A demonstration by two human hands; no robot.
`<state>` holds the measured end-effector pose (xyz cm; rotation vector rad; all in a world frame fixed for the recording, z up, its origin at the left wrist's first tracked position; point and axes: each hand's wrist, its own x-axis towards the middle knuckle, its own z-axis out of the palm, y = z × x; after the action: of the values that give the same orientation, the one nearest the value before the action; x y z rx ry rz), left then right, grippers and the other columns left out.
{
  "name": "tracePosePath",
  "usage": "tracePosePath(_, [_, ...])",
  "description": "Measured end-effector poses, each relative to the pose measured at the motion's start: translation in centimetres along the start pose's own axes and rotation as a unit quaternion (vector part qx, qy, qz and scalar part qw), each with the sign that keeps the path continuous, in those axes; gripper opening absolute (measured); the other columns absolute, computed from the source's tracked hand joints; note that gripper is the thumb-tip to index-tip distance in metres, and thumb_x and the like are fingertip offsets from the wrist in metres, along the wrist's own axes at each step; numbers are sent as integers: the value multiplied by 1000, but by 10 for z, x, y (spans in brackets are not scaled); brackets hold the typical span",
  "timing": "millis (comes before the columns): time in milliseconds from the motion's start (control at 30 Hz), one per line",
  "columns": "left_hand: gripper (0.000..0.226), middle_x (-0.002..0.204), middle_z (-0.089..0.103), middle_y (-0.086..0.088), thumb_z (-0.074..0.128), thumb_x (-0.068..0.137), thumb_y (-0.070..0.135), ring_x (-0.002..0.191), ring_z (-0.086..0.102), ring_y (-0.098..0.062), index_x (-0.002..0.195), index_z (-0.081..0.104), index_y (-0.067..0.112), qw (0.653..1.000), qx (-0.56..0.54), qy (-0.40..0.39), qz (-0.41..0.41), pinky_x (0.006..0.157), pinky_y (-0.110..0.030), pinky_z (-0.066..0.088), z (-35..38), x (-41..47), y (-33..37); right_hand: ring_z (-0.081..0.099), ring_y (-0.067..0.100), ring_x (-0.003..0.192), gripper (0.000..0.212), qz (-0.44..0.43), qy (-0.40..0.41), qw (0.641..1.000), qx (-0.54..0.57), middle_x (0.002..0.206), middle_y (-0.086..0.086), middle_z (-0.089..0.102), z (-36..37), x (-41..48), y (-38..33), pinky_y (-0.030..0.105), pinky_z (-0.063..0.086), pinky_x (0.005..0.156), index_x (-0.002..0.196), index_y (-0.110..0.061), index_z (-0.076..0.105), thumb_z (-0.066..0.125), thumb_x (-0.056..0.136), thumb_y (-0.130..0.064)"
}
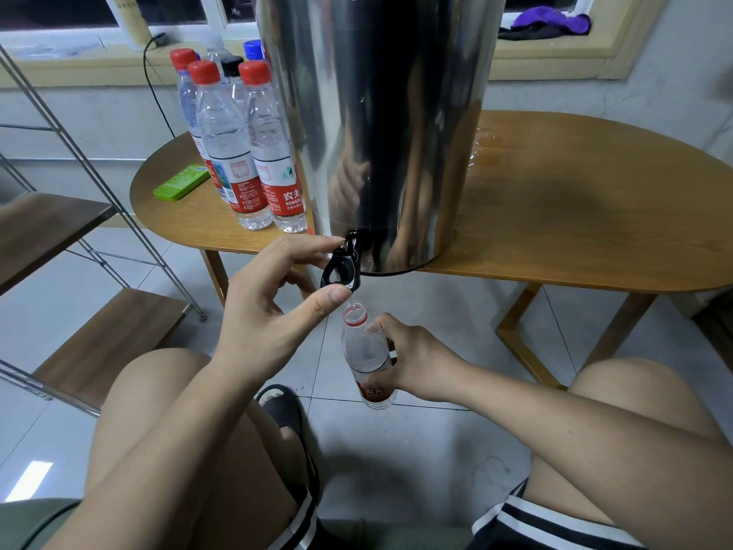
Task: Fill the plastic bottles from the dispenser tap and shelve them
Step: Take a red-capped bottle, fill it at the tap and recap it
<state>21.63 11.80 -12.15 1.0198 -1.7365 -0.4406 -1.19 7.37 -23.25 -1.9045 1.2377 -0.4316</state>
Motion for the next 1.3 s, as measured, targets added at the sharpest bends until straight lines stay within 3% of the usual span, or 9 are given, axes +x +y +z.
tracePosePath(267, [49,123,73,-7,73,100,53,103,70,-33,133,71,18,1000,-1,0,-5,83,-56,54,0,0,-1,73,18,99,62,1,-1,1000,1,106,-6,75,0,0,0,47,62,90,114,-38,51,90,68,-55])
tracePosePath(967, [48,124,73,-6,73,100,52,110,70,-30,133,70,17,1000,1,-2,3,82,-57,55,-1,0,0,72,17,100,63,-1,-3,1000,-7,107,-7,74,-1,0,0,47,62,88,113,-39,50,90,67,-56])
tracePosePath(1300, [48,123,73,-6,73,100,53,101,69,-33,133,70,19,1000,-3,-2,-2,82,-55,55,0,0,0,70,20,97,60,-1,-4,1000,-7,104,-6,73,-1,-1,-2,47,61,86,111,-38,49,90,69,-54])
